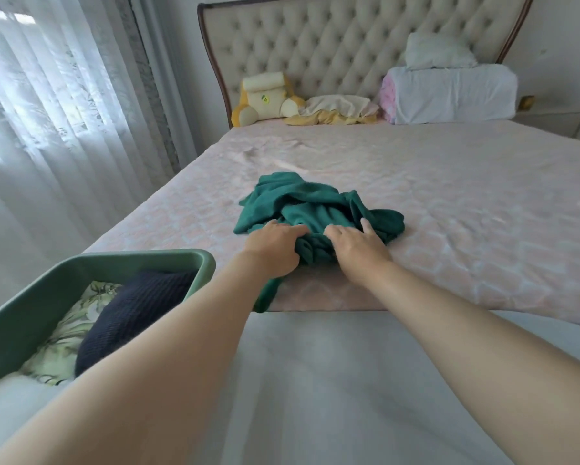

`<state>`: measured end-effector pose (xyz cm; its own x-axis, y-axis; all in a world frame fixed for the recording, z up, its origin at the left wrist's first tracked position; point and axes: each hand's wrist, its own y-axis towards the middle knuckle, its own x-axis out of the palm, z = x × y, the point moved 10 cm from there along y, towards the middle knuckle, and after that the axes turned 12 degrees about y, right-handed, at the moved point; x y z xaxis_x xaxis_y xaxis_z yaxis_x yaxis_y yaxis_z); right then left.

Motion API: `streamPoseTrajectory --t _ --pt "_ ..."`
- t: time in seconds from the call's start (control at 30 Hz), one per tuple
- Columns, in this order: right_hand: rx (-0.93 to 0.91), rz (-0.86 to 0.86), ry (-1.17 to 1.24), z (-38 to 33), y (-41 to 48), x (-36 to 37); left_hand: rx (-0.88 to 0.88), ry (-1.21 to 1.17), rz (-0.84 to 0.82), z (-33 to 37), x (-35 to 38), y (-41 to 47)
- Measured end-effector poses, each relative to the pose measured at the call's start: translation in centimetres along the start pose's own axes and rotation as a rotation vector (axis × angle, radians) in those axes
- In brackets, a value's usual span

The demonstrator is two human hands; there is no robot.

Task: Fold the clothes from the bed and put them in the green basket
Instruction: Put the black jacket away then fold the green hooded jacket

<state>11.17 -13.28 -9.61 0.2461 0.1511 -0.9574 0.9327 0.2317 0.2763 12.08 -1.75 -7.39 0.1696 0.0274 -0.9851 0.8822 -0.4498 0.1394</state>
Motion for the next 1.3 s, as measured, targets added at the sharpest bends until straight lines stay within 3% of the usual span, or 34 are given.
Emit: streamPoseTrajectory --t 0.2,0.77,0.97,1.07,1.17,1.23,1.3 --pt "-0.02 0.042 0.002 -1.8 -9.1 -5.5 0.093 -0.061 -0.038 5.3 -4.3 -6.7" --pt "-0.104 -0.257 0.092 -12.1 -31.5 -7.7 0.163 -0.093 -0.285 12.0 -2.8 -29.1" --pt "-0.096 -0.334 0.339 -14.0 -34.0 -6.9 0.176 -0.049 -0.325 11.1 -1.4 -32.6" --pt "-0.042 -0.378 0.557 -13.3 -34.6 -7.1 0.127 -0.104 -0.526 10.7 0.6 -34.3" --pt "-0.012 -0.145 0.796 -11.3 -33.2 -9.9 0.059 -0.147 -0.677 11.0 0.1 -34.5" --pt "-0.028 0.114 0.691 -9.0 -31.8 -11.7 0.014 -0.213 -0.643 11.3 -1.2 -33.5" --pt "0.013 0.153 0.512 -7.2 -30.5 -11.4 -0.011 -0.262 -0.491 12.0 -2.7 -31.6"
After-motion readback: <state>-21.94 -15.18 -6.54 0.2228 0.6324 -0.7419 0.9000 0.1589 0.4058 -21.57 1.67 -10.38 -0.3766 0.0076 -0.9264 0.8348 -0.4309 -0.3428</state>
